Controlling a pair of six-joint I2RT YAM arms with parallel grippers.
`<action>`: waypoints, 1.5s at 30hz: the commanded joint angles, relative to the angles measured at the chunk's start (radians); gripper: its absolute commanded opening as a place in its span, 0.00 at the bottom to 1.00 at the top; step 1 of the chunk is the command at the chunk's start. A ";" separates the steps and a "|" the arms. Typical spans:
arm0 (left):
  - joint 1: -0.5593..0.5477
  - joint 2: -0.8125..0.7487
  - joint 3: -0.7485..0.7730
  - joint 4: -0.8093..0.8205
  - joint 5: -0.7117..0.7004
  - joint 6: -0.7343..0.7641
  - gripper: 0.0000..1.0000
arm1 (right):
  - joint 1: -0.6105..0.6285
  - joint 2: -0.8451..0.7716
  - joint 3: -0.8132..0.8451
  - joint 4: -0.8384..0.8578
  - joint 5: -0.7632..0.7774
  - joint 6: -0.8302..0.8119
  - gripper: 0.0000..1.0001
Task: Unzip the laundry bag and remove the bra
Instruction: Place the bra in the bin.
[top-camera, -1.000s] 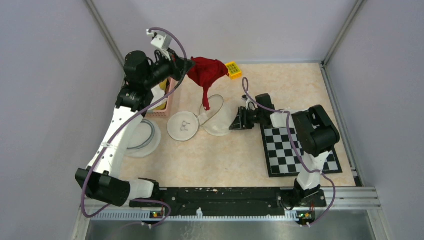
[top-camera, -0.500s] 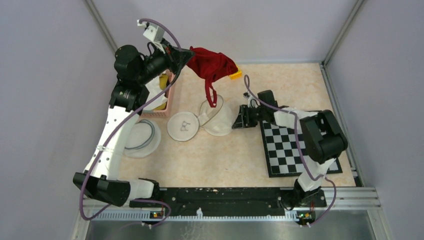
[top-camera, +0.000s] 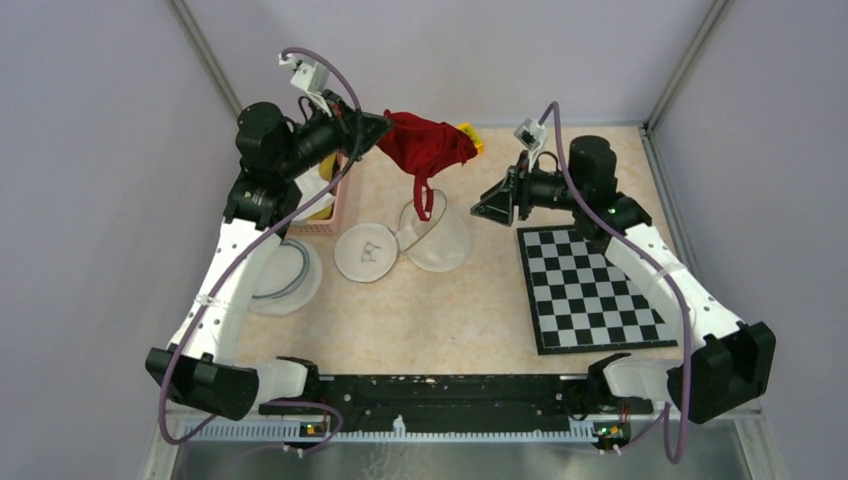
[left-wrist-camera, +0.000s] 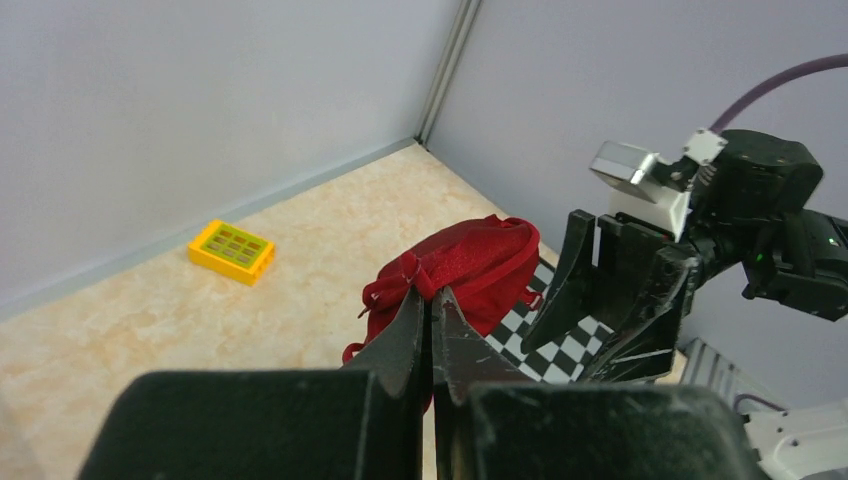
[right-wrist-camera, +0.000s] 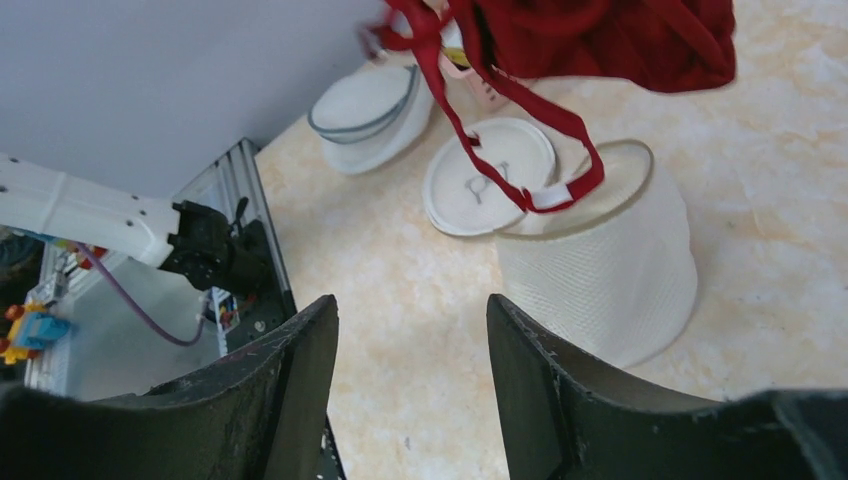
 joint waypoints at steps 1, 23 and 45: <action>0.005 -0.023 -0.059 0.103 0.013 -0.146 0.00 | 0.001 -0.024 0.071 0.025 -0.027 0.079 0.56; 0.005 -0.002 -0.202 0.369 0.171 -0.471 0.00 | 0.107 0.156 0.268 0.142 0.107 0.180 0.67; 0.008 0.008 -0.090 -0.008 -0.038 -0.035 0.39 | 0.055 0.107 0.201 0.539 -0.092 0.652 0.00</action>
